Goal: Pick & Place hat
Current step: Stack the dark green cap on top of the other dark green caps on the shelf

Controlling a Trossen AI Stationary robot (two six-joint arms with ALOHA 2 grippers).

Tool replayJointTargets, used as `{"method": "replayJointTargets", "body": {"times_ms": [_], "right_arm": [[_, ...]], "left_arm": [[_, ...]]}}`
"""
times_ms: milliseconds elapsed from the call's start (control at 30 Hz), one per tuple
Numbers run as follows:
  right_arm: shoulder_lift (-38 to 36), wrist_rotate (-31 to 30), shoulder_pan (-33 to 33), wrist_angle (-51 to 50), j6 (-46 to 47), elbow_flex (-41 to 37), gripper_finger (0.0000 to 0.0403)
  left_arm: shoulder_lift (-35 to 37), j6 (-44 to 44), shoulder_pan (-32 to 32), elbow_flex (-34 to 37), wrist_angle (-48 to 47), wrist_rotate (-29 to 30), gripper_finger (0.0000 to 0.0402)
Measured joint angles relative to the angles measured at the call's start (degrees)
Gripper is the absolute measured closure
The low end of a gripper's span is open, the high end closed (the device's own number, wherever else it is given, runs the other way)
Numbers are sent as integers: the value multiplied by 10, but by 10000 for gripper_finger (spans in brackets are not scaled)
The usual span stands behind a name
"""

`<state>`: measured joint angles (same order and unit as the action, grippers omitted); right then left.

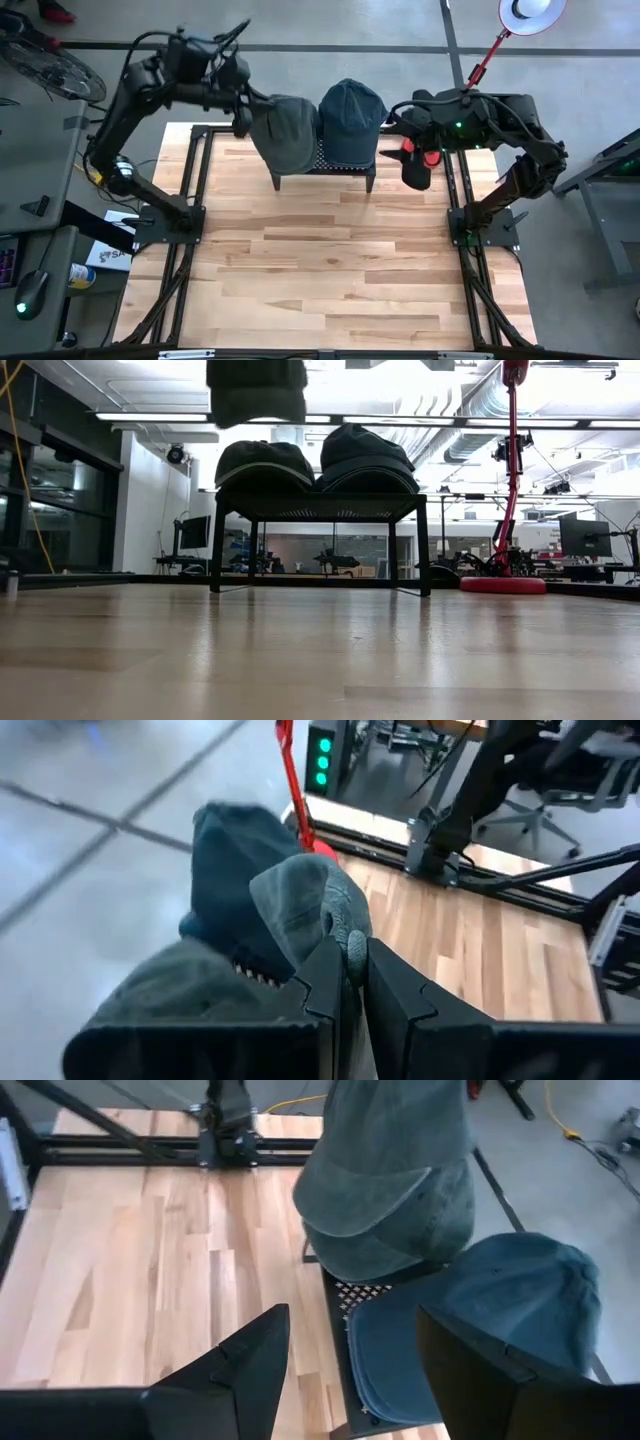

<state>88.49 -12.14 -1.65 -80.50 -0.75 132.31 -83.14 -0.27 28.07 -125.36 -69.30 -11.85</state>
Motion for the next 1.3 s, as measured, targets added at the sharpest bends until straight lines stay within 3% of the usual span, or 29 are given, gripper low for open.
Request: {"method": "replayJointTargets", "body": {"times_ms": [300, 567, 1133, 1300], "right_arm": [[0, -45, 0, 0, 44, 0, 194], [0, -75, 0, -8, 83, 0, 194], [0, -102, 0, -27, 114, 0, 194], [0, -105, 0, -27, 114, 0, 194]], "left_arm": [[-45, 18, 136, 0, -35, -175, 381], [-77, 34, 166, 0, -16, -288, 381], [-133, 97, 166, 0, -30, -245, 381], [-153, 102, 166, 0, -20, -197, 381]]}}
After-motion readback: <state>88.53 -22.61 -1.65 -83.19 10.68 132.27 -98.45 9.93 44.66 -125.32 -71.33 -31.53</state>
